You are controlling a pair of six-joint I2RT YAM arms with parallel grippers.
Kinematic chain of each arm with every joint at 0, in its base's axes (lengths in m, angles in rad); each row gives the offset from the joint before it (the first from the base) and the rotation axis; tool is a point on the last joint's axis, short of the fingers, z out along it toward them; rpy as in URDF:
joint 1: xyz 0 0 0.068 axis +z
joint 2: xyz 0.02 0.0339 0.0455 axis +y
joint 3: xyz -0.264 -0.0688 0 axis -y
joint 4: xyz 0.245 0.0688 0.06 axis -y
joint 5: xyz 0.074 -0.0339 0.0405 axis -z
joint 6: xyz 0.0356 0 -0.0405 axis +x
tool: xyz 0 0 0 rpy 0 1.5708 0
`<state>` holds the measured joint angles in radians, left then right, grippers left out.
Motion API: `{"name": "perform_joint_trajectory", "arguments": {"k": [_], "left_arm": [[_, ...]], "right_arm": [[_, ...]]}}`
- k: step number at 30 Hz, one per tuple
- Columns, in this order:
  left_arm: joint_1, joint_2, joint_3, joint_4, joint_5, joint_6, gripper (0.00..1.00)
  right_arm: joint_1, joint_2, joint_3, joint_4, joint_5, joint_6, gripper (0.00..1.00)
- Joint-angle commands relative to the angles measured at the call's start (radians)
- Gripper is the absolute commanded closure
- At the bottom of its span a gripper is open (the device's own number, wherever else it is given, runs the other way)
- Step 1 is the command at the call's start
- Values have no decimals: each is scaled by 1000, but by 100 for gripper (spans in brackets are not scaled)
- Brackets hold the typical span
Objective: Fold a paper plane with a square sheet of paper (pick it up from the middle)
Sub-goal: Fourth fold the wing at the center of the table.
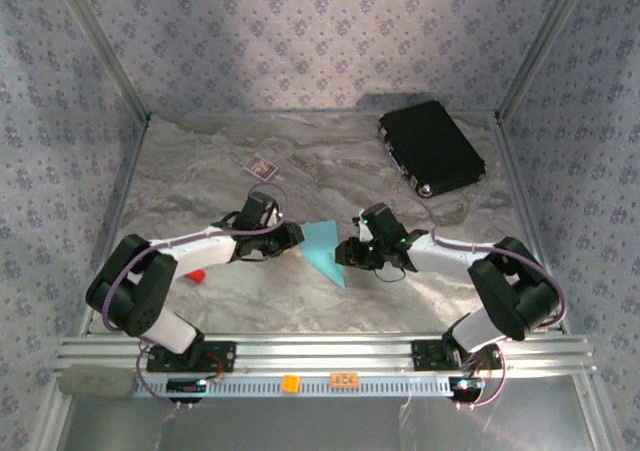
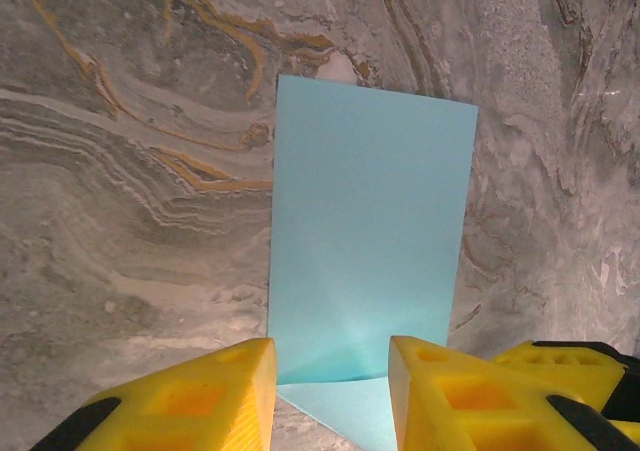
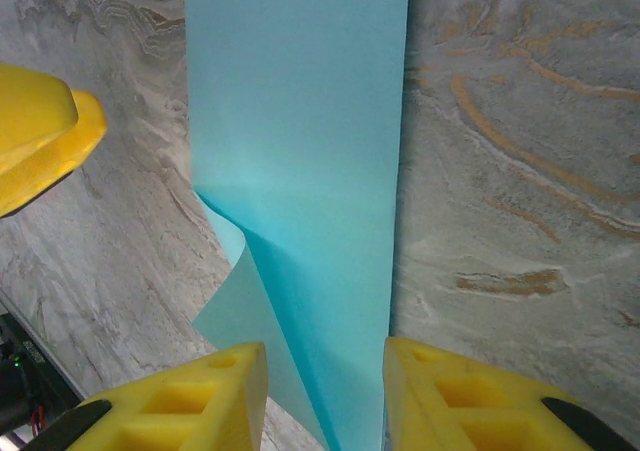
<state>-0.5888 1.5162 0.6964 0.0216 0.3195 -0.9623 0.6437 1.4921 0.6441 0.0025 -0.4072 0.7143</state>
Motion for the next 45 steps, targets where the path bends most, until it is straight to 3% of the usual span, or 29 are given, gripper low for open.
{"name": "perform_joint_trajectory", "arguments": {"k": [1,5,9,19,31,35,41,45], "left_arm": [[7,-33,-18,-9,32,16,65],[11,-22,-17,-6,44,20,64],[12,-2,-20,15,57,14,64],[12,18,-17,33,90,15,61],[35,30,17,9,134,40,58],[38,36,28,8,141,42,57],[44,52,43,19,170,45,44],[48,73,65,23,194,48,40]], "right_arm": [[-2,-32,9,-27,22,-10,62],[-6,-100,2,-76,72,-35,62],[-12,-142,-15,-45,18,-55,61],[21,-17,18,26,-48,-59,59],[6,-15,-1,25,-48,-78,93],[3,-19,-7,30,-57,-78,96],[-14,-43,-33,49,-60,-78,96],[-24,-53,-48,60,-61,-77,96]]}}
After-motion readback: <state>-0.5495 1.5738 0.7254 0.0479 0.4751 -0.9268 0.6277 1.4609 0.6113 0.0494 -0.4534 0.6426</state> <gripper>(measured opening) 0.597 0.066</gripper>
